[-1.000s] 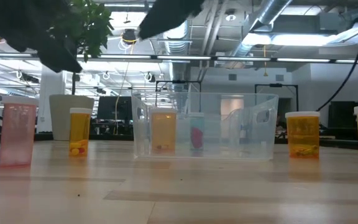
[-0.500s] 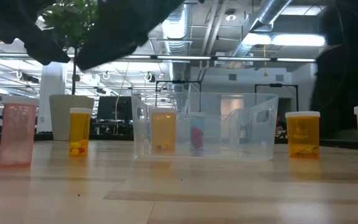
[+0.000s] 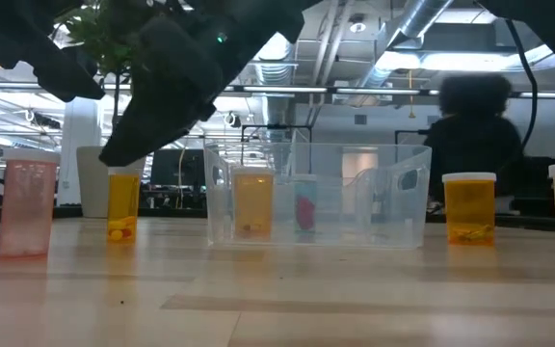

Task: Pick and place medicine bottles into bin by pill shape (circle, oval)
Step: Put the orange capsule bottle into the bottom transparent bin

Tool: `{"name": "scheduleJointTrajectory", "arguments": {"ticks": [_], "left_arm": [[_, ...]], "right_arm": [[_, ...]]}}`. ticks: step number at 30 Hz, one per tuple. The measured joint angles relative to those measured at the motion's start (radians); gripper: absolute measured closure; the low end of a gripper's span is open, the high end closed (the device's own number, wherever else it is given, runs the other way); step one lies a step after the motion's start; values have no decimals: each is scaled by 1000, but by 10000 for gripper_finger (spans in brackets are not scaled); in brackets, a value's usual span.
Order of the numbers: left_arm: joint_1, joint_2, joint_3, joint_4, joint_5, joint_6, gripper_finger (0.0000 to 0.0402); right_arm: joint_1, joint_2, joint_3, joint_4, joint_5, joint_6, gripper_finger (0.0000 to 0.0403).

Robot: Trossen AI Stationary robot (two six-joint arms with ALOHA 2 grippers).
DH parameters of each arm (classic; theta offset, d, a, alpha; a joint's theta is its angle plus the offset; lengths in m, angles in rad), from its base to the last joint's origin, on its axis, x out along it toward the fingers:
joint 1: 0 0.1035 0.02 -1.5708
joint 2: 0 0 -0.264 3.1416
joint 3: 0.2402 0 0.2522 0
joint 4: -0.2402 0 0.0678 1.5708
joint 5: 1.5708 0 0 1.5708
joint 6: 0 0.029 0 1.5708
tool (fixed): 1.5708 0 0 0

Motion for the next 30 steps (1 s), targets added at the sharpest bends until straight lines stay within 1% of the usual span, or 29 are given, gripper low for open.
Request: {"name": "scheduleJointTrajectory", "arguments": {"ticks": [27,30], "left_arm": [[0,0,0,1,-9,2,150],[0,0,0,1,-9,2,150]], "right_arm": [[-16,17,0,-22,-17,9,189],[-16,17,0,-20,-17,8,196]]}}
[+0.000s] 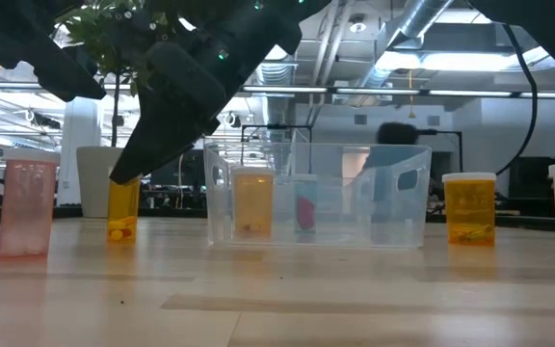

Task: Pick and place medicine bottles into bin by pill shape (circle, oval)
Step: Put the orange capsule bottle into the bottom transparent bin

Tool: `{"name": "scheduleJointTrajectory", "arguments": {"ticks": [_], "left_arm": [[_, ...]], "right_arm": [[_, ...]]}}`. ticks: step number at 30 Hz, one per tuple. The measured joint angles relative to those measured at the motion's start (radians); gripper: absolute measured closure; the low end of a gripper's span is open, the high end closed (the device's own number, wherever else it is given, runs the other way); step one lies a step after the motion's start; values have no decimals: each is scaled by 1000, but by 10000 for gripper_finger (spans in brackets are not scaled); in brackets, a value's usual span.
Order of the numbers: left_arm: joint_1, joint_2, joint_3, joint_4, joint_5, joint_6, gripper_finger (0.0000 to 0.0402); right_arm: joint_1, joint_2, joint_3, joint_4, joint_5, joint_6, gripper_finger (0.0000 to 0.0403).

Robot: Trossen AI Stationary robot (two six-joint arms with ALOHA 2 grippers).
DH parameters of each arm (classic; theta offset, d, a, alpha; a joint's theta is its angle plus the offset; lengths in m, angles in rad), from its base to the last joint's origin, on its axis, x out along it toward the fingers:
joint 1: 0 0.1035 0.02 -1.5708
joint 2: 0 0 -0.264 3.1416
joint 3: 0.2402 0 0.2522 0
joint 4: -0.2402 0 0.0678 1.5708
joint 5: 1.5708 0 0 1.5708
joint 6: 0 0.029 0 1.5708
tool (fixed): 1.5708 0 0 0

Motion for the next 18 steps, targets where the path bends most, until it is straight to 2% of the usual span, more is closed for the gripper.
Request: {"name": "scheduleJointTrajectory", "arguments": {"ticks": [11,18], "left_arm": [[0,0,0,0,0,-4,150],[0,0,0,0,1,-9,150]], "right_arm": [[-3,0,0,0,0,-1,285],[-3,0,0,-2,1,-1,290]]}}
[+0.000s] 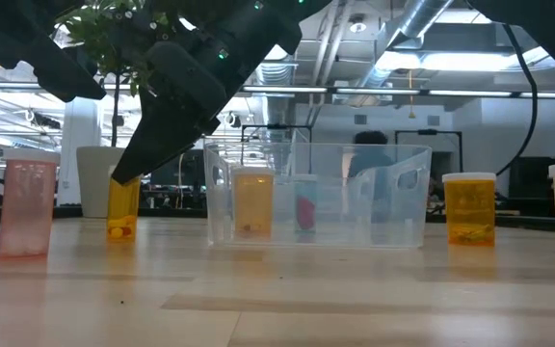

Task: Pick and place medicine bottles into bin by pill shape (circle, oval)
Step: Put the orange capsule bottle into the bottom transparent bin

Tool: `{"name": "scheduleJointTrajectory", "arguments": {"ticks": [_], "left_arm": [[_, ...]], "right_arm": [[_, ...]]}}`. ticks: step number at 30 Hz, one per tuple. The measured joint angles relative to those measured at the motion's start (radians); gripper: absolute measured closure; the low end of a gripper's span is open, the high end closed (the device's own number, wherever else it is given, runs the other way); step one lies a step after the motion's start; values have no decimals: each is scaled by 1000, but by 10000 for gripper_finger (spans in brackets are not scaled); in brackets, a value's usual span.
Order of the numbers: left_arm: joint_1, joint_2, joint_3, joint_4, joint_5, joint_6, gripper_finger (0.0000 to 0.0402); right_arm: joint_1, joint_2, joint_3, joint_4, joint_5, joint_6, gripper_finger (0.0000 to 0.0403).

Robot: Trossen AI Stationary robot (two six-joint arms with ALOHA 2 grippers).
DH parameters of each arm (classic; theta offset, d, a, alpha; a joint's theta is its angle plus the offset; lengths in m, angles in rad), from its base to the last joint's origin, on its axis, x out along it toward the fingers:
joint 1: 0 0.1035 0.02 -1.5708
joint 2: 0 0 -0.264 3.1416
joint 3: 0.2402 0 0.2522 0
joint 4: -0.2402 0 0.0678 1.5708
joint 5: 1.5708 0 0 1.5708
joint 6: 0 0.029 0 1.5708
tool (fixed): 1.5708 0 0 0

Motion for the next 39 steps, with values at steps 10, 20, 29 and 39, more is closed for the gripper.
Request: {"name": "scheduleJointTrajectory", "arguments": {"ticks": [10,20,29,39], "left_arm": [[0,0,0,-7,0,-2,150],[0,0,0,-15,2,-5,150],[0,0,0,-18,-2,2,150],[0,0,0,-10,-27,1,150]], "right_arm": [[-12,-96,-2,-133,1,-19,288],[-39,-376,0,-381,30,-11,288],[8,-766,-315,-478,209,202,288],[89,-1017,-896,-76,367,402,288]]}}
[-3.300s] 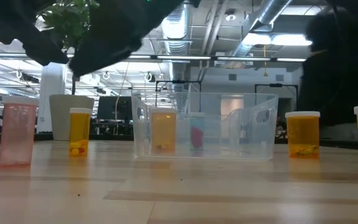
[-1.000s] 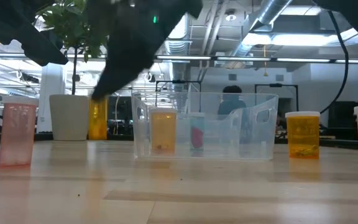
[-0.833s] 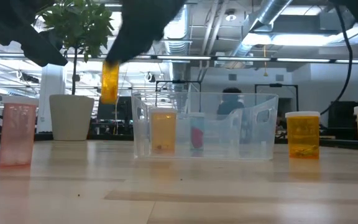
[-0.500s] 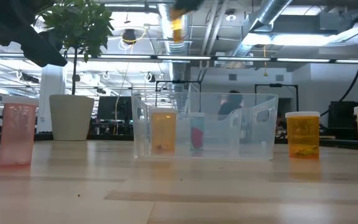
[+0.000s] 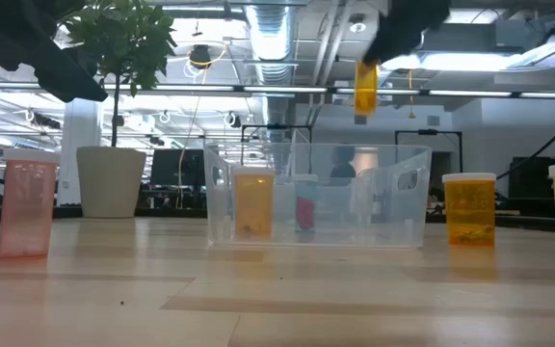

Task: Pick and place medicine bottles into bin by pill shape (circle, oval)
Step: Put the orange capsule bottle into the bottom transparent bin

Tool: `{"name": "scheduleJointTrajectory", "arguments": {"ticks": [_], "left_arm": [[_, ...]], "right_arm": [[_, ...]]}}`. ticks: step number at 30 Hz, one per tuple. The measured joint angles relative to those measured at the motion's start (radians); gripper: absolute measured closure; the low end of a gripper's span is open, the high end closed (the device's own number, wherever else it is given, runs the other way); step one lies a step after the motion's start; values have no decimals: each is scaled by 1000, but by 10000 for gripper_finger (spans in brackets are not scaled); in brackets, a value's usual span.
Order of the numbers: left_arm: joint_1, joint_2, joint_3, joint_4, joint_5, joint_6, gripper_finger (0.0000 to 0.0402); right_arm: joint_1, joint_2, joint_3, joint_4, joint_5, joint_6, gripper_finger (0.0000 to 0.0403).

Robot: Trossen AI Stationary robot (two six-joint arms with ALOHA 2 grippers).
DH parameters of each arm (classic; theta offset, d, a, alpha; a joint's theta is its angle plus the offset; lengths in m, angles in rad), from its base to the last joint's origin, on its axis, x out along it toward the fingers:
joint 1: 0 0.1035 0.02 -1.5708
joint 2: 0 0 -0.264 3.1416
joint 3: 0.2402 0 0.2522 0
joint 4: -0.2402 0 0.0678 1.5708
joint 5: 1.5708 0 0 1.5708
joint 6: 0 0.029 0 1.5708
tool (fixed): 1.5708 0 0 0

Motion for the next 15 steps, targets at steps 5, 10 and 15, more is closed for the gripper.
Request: {"name": "scheduleJointTrajectory", "arguments": {"ticks": [5,10,15], "left_arm": [[0,0,0,3,-2,-18,150],[0,0,0,3,-3,-36,150],[0,0,0,-5,-2,-52,150]], "right_arm": [[-29,86,-42,58,0,-3,288],[-74,196,-26,100,-28,-44,288],[-95,260,-26,135,-32,-61,288]]}}
